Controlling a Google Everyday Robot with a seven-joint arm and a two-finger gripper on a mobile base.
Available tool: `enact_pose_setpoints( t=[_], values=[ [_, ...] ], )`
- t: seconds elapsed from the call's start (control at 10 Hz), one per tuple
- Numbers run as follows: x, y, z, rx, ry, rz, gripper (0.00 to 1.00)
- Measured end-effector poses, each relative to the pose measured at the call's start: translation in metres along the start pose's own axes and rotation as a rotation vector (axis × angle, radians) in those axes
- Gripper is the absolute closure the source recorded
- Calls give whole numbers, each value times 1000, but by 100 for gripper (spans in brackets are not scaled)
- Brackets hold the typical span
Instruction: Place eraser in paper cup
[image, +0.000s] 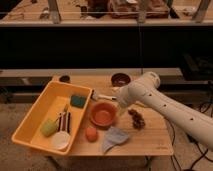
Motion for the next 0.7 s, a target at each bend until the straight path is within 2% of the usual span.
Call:
enact_pose_setpoints(
  t=[0.1,0.4,0.6,0.7],
  values=[
    [-1,-1,-1,-2,-8,-14,20],
    [-34,-16,-5,-16,-62,-251,20],
    [-90,-23,-1,-45,-129,-550,20],
    [-115,-21,2,-59,-151,-674,20]
  ],
)
